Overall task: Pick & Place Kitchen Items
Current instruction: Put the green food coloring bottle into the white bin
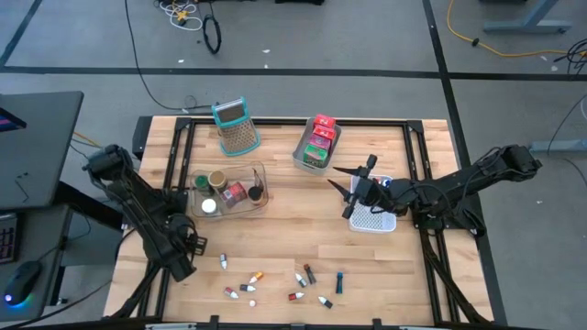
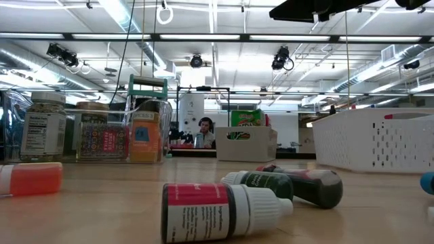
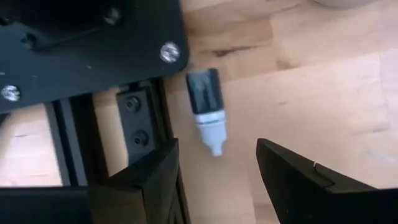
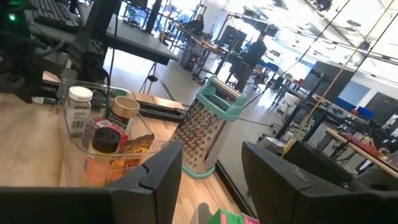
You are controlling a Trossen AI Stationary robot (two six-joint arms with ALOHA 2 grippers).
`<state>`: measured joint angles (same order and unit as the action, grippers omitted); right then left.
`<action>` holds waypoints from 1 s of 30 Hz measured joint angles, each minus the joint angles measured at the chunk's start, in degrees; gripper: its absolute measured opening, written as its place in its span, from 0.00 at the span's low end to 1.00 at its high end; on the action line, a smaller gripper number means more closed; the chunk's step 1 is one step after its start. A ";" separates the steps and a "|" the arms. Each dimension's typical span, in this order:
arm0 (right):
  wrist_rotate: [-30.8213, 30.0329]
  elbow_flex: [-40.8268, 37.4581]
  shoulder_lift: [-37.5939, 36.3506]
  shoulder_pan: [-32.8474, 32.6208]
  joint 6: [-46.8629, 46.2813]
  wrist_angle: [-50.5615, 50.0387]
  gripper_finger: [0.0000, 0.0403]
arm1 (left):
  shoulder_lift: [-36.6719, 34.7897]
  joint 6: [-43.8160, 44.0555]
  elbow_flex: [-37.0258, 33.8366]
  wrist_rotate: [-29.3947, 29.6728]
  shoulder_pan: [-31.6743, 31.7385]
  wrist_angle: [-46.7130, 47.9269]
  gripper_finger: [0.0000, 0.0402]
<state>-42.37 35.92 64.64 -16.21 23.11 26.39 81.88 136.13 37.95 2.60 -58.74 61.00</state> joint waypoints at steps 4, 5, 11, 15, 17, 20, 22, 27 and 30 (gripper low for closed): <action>-0.01 0.00 -0.01 0.00 0.09 0.89 0.44 | 1.98 0.04 0.00 2.12 0.00 0.17 0.56; -0.02 0.00 0.00 0.00 0.10 0.91 0.44 | 2.64 0.06 0.00 2.90 0.00 0.07 0.56; 0.00 0.00 -0.01 0.00 0.11 1.01 0.44 | 6.49 -0.51 0.15 3.35 0.00 -0.50 0.56; 0.00 0.00 -0.01 0.00 0.11 1.04 0.44 | 8.13 -0.47 0.39 4.19 -0.03 -0.74 0.56; 0.00 0.00 -0.02 0.00 0.11 1.03 0.44 | 8.12 -1.59 0.39 5.18 -0.04 -1.09 0.56; 0.00 0.00 -0.01 0.00 0.05 1.01 0.44 | 8.14 -3.83 0.69 6.52 -0.04 -1.13 0.56; 0.00 0.00 -0.01 0.00 0.00 1.01 0.44 | 8.14 -4.58 0.68 6.67 -0.02 -1.19 0.56; 0.00 0.00 -0.01 0.00 -0.08 0.99 0.44 | 8.16 -5.12 0.65 6.75 -0.02 -1.15 0.56; 0.00 0.00 -0.02 0.00 -0.09 0.99 0.44 | 8.14 -3.53 0.52 6.75 -0.02 -1.31 0.56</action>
<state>-42.37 35.92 64.62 -16.21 23.02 27.38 90.02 132.61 38.48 9.34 -58.76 59.70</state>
